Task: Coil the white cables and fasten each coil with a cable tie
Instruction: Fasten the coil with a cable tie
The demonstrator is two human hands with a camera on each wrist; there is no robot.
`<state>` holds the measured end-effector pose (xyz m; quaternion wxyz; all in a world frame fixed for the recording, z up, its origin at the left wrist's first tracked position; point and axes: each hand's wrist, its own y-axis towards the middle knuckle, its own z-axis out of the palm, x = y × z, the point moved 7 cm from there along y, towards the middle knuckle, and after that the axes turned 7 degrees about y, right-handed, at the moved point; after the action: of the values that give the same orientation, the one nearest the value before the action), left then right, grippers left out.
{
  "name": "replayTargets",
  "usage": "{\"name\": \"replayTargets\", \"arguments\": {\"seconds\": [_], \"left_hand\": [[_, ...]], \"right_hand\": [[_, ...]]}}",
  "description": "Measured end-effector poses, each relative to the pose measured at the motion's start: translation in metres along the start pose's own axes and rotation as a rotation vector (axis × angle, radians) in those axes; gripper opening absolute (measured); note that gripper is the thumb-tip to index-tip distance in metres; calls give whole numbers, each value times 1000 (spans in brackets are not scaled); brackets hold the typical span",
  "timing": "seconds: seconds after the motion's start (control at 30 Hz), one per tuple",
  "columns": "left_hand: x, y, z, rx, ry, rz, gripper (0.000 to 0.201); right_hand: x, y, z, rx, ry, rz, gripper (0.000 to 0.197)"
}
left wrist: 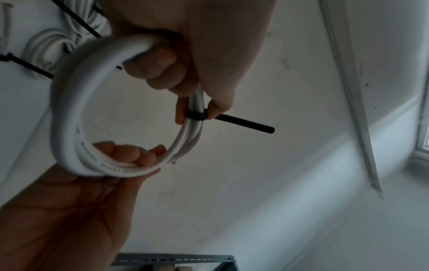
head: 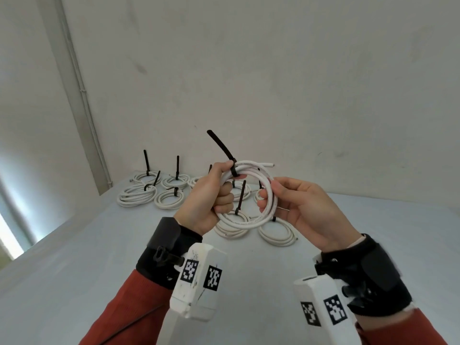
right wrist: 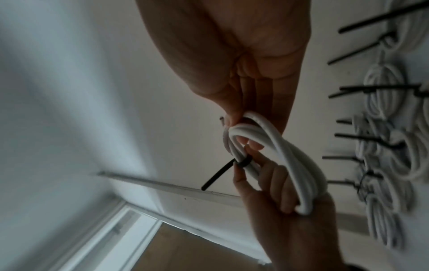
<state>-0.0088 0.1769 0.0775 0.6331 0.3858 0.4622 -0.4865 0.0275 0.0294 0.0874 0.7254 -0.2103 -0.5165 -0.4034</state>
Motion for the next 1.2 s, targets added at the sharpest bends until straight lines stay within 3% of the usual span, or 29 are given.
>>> {"name": "replayTargets", "arguments": {"seconds": [0.13,0.23,0.37,0.57,0.7,0.9,1.2], "left_hand": [[-3,-1,6,82,42,8,37],[-5,0,9,130,-10,19,39],[-7,-3,11,137,42,70,19],[-6,-4,8,52,128,90,23],[-6,-2,1,-63,282,169,24],[-4,-10,19,16,485,218,19],[-5,-8,16,-65,289,214,21]], "right_hand": [[0,-1,1,2,130,69,16],[8,1,-5,-51,35,-27,16],[9,1,-3,-83,-73,-154,23],[7,0,-3,-158,-139,-231,18],[4,1,-2,-128,-220,-165,15],[10,0,3,-67,-423,-259,19],[8,1,4,-93,-358,-347,14]]}}
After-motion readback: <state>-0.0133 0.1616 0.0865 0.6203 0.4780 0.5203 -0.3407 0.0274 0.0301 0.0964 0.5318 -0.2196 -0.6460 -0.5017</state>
